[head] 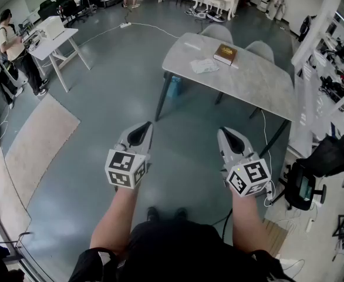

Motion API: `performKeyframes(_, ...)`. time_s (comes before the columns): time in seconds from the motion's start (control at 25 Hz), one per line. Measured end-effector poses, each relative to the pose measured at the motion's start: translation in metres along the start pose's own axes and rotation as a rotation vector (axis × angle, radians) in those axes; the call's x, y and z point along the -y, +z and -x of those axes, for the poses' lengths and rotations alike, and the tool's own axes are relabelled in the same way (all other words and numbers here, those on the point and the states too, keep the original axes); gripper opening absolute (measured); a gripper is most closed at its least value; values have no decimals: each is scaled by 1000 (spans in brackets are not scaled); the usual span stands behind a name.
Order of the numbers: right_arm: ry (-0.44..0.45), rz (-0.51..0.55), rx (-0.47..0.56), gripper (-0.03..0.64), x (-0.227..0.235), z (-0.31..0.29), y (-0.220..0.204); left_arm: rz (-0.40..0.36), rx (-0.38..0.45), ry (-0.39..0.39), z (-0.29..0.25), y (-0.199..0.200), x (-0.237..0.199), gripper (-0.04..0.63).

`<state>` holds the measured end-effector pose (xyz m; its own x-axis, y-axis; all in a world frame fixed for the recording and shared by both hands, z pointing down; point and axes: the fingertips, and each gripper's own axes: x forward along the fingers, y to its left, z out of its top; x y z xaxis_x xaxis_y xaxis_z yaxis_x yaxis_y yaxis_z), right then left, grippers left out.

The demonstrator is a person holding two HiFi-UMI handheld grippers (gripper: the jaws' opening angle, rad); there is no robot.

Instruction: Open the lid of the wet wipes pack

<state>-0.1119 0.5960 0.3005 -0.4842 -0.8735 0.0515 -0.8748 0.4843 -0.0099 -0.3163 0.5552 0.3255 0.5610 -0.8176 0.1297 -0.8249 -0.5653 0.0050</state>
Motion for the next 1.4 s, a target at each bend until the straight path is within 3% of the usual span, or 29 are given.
performKeyframes(0.36,1,-25,5,-2,26,21,-9,-22,-6,-27,-19,3,39,11)
performKeyframes(0.64,44,-123,-5,0,58,62,-21,-37,-13,-77,-42,2,98,11)
performKeyframes(0.96,-11,-139,-12,0,100,102,-28,-39,-26,-124,-70,1,135,11)
performKeyframes(1.16,-23,-154,-11,0,139,89,-44,-32,-32,-148,-122,-6,143,11)
performKeyframes(1.4,-19,-169,-70,0,191,16,-59,-8,-31,-173,-209,-8,110,11)
